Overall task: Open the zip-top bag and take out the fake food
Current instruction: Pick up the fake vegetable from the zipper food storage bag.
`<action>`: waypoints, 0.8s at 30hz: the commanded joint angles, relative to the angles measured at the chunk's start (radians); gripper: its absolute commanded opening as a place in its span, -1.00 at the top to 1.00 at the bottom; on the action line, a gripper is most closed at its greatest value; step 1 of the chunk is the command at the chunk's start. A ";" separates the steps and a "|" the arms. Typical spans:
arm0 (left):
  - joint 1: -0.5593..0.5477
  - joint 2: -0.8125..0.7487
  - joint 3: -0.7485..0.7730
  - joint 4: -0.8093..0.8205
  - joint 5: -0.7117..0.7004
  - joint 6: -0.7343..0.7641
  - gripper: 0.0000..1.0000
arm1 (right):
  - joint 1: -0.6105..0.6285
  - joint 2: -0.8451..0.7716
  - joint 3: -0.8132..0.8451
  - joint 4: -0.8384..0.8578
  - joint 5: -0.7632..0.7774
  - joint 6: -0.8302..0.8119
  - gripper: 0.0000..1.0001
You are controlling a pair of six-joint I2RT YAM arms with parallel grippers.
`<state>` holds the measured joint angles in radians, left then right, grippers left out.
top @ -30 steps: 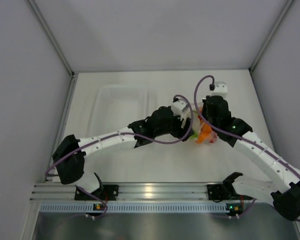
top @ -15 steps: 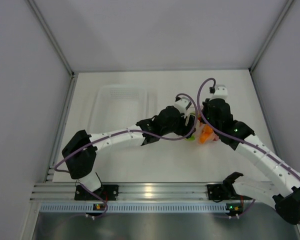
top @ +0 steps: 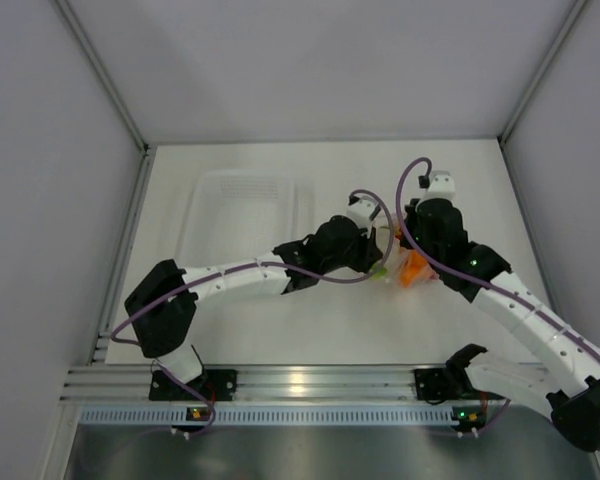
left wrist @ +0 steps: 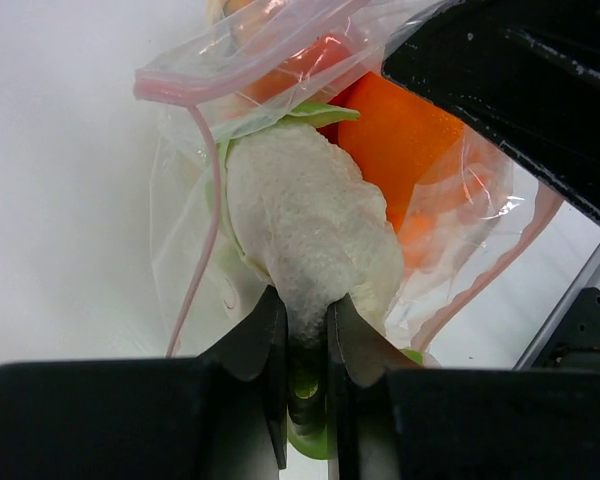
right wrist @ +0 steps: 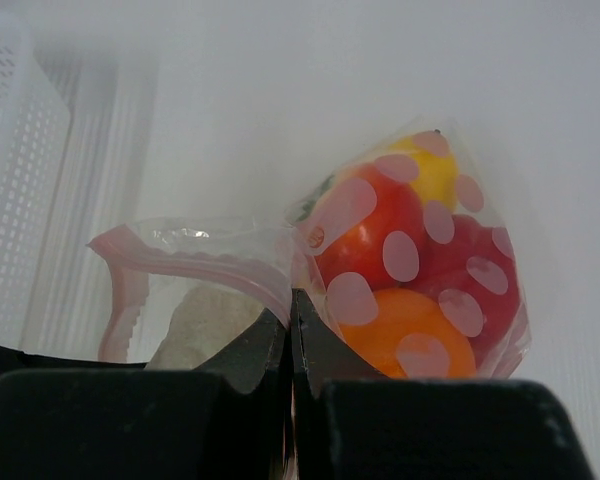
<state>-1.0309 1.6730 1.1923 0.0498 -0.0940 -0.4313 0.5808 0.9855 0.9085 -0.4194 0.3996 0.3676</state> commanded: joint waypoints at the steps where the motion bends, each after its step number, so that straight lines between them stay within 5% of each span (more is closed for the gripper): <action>1: 0.002 -0.071 -0.040 0.130 0.043 0.026 1.00 | 0.016 -0.012 0.024 0.041 -0.007 -0.013 1.00; 15: -0.001 -0.330 -0.316 0.418 0.229 0.141 1.00 | 0.016 0.169 0.076 0.014 0.045 -0.090 1.00; 22: -0.001 -0.495 -0.471 0.548 0.094 0.134 1.00 | 0.014 0.183 0.036 0.039 0.079 -0.068 1.00; 24: 0.000 -0.544 -0.503 0.555 -0.050 0.108 1.00 | 0.013 0.188 0.030 0.041 0.084 -0.059 1.00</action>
<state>-1.0302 1.2156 0.7197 0.4423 0.0036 -0.3027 0.5827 1.1664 0.9367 -0.4164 0.4358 0.2985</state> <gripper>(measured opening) 0.290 0.006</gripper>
